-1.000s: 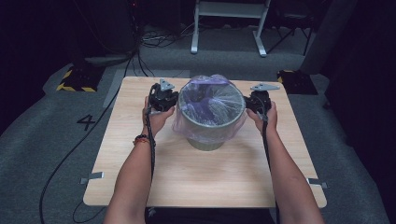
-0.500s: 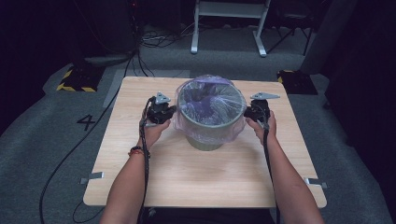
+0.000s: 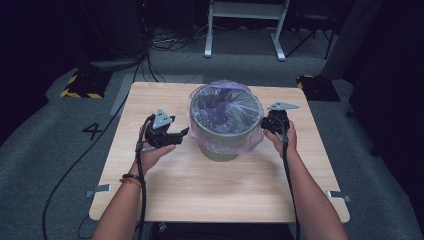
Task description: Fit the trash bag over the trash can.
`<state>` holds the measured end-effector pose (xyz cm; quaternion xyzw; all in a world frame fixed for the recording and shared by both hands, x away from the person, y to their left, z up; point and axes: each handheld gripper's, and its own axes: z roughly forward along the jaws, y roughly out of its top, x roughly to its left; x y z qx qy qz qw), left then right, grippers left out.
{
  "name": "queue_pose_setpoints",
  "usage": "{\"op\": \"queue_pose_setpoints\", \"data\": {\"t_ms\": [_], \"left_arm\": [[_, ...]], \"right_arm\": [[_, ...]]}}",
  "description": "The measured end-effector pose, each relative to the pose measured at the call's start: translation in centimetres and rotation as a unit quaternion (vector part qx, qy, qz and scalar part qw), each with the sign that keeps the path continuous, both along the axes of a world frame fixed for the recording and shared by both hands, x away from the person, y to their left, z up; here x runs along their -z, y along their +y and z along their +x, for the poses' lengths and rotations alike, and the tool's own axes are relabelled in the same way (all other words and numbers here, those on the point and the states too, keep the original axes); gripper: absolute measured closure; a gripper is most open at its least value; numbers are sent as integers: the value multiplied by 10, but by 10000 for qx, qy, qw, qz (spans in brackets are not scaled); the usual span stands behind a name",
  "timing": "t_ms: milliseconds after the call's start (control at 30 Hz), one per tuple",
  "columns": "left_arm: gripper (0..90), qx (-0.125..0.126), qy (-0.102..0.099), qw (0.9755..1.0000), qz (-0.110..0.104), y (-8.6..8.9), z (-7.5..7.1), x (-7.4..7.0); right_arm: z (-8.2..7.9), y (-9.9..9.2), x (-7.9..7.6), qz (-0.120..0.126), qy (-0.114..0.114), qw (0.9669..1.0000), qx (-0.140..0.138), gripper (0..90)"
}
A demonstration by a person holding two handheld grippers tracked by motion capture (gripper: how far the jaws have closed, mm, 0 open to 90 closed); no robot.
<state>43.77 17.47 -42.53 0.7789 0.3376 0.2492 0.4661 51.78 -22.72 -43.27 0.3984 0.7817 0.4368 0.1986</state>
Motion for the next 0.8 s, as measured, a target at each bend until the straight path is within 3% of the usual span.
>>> {"op": "queue_pose_setpoints", "data": {"t_ms": [133,233,333,400,433,467,567,633,800], "left_arm": [[228,479,-64,9987,133,-11,-24,2],[196,853,-189,9960,192,-26,-40,3],[185,1061,-292,9936,274,-39,-50,3],[193,1044,-406,9931,361,-45,-53,1],[255,976,-508,9930,436,-47,-54,0],[388,913,-586,9931,449,-48,-54,-2],[711,1092,-620,9916,322,-46,-53,-5],[867,1164,-588,9909,332,-46,-51,-5],[900,1263,-383,9901,480,-48,-45,0]], "right_arm": [[-2,-1,-1,-61,-12,10000,-12,889],[-2,0,-2,-89,-6,10000,-23,885],[-3,2,-3,-164,-24,9999,-37,879],[-4,3,-4,-202,-54,9998,-59,877],[-4,4,-4,-216,-60,9997,-64,877],[-5,4,-5,-235,-71,9997,-74,877],[-6,5,-7,-257,-92,9996,-122,877],[-7,5,-7,-250,-83,9996,-140,877],[-4,2,-1,-257,113,9995,-114,879]]}}
